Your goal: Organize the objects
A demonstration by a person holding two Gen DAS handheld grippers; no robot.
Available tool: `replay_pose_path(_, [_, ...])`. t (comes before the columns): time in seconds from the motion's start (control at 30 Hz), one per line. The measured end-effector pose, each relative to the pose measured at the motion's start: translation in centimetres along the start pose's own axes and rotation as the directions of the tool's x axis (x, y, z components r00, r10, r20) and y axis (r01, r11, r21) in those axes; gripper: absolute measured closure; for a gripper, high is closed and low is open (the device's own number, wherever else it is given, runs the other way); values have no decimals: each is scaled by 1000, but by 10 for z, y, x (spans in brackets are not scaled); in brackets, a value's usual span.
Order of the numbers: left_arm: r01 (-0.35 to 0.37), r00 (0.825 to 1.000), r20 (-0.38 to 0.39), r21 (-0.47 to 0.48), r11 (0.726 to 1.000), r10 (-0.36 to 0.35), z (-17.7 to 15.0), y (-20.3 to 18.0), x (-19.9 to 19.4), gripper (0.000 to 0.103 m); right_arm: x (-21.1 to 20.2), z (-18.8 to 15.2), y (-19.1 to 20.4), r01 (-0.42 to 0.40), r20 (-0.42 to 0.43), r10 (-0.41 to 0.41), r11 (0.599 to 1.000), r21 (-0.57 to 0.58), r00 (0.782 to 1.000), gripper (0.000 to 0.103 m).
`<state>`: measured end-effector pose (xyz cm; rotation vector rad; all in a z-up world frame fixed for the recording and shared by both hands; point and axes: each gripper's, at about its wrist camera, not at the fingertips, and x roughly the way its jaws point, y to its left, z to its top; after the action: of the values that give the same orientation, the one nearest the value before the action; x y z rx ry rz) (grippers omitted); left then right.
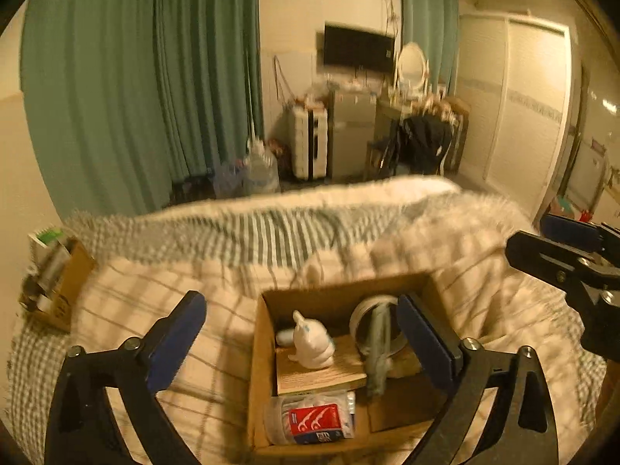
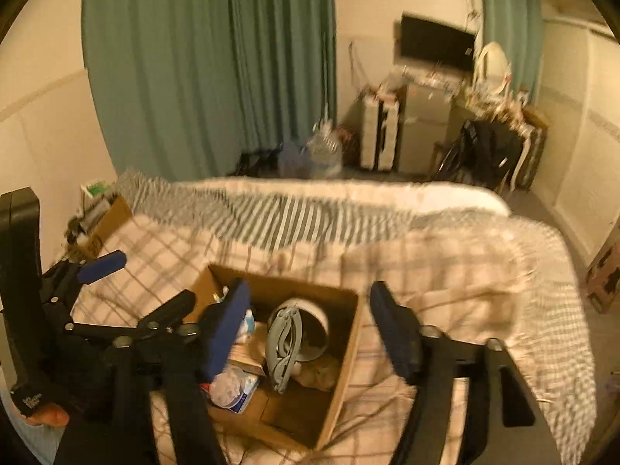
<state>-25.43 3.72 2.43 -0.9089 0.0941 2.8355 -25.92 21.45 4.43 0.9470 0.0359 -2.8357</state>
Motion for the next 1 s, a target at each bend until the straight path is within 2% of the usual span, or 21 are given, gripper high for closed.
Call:
replay_pose_path(0.2, [26,990,135,2,1000,-26,24,-8,-87,0,-103,11,9,66,161,-63,998,-10,985,12])
replay_pose_path(0.33, [23,976,214,19,1000,-27,25,-11,-138,0,-159,4,7,93,254,-94,996,17,963,2])
replay_pose_path(0.47, [-9,952,305,31,999,-1,8,-14,-179,0,-198,-18,9,137,342,-141,990,37,929,1])
replay_pose_path(0.53, [-21,939,345,13,1000,15,-7,-14,-194,0,-208,-33,10,154,366,-157,987,38,917,1])
replay_pose_path(0.63, [-15,927,375,9,1000,11,-31,-14,-208,0,-213,-59,11,184,389,-193,981,61,901,1])
replay_pose_path(0.83, [-35,906,419,-68,997,60,-69,-8,-209,0,-201,-102,13,186,438,-197,980,68,877,1])
replay_pose_path(0.9, [-44,904,421,-75,996,72,-81,-7,-203,0,-189,-114,14,199,447,-201,979,53,872,1])
replay_pose_path(1.0, [-77,905,413,-81,994,104,-100,-9,-190,0,-169,-133,17,223,431,-215,974,32,876,1])
